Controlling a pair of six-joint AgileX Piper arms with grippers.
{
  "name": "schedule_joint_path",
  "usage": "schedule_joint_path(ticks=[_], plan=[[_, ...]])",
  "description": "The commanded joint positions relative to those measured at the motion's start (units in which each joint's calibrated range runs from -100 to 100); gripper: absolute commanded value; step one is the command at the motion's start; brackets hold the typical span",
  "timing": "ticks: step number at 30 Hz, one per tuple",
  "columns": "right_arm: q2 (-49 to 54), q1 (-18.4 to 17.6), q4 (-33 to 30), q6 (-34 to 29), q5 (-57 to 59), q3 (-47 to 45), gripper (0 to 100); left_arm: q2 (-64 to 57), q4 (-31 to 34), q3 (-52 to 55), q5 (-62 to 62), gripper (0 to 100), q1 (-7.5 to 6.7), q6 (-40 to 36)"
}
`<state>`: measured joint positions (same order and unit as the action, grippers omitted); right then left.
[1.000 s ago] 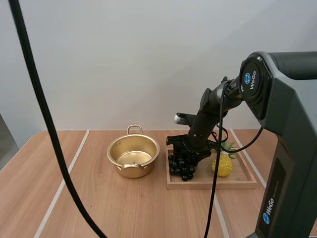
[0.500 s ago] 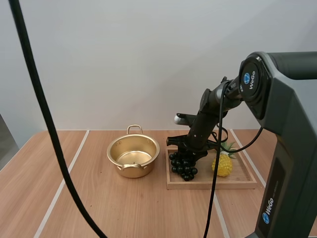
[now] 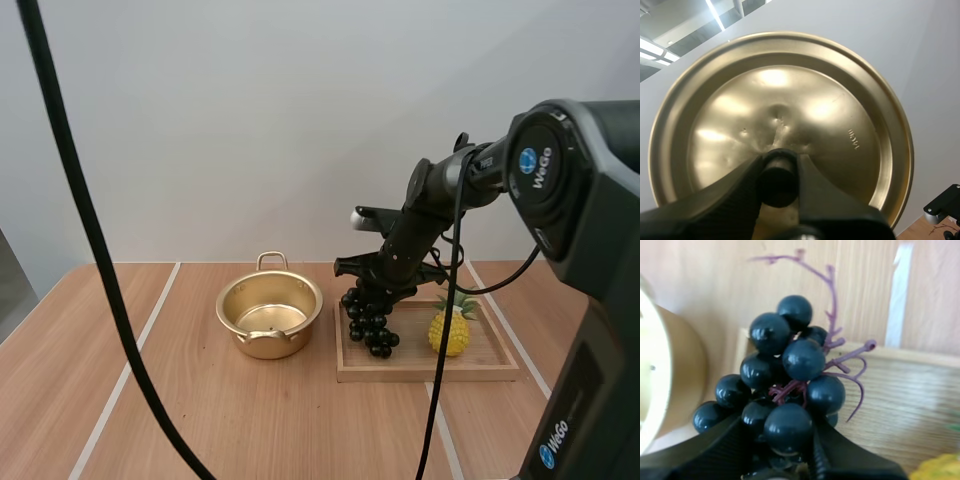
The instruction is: Open the pot, put the grape inside, and close it
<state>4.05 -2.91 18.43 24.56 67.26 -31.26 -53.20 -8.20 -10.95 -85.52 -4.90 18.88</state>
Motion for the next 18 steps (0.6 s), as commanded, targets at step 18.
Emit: schedule_joint_path(ticks=[18], plan=[[29.8,0.0,-0.6,0.3,-4.0,1.1,0,-0.1,-1.0,-0.3,3.1,0,-0.04,-0.1]])
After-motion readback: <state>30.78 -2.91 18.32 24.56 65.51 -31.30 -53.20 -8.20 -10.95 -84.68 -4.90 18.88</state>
